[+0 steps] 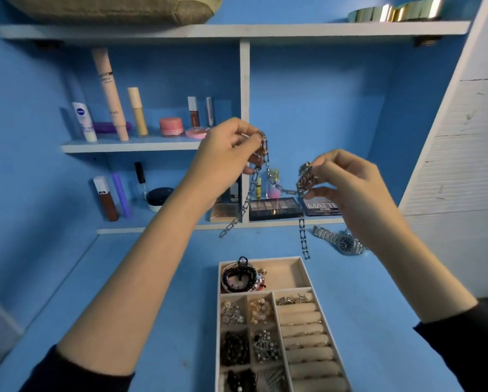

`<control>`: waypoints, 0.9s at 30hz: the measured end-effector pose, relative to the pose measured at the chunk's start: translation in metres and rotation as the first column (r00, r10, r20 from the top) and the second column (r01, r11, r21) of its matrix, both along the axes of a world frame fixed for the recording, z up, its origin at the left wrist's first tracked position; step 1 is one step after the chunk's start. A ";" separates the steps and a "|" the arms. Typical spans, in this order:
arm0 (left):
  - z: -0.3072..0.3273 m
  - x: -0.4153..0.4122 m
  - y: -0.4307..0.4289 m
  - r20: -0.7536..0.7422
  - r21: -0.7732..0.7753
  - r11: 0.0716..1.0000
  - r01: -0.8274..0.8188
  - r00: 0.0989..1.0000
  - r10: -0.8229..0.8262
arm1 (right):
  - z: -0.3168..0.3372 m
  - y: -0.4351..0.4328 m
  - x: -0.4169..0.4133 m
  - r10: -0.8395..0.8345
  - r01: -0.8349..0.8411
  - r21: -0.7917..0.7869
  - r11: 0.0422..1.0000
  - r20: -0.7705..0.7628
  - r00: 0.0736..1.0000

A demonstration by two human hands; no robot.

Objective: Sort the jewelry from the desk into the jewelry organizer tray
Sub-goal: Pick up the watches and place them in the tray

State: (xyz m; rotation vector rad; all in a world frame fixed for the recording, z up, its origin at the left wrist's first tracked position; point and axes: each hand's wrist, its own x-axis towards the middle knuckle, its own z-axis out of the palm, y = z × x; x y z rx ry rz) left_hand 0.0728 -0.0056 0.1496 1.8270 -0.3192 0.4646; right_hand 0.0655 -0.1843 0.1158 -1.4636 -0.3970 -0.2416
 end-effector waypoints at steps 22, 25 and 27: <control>-0.046 -0.015 -0.006 -0.144 0.067 0.997 -0.041 0.988 0.050 | -0.108 0.015 -0.008 -0.026 -0.030 -0.481 0.876 -0.111 0.993; -0.052 -0.014 -0.005 -0.172 0.039 0.999 -0.035 0.984 0.041 | -0.109 0.010 -0.007 -0.057 -0.006 -0.436 0.900 -0.131 0.990; -0.056 -0.015 -0.006 -0.186 0.017 1.000 -0.024 0.982 0.027 | -0.110 0.006 -0.005 -0.082 0.016 -0.392 0.920 -0.153 0.985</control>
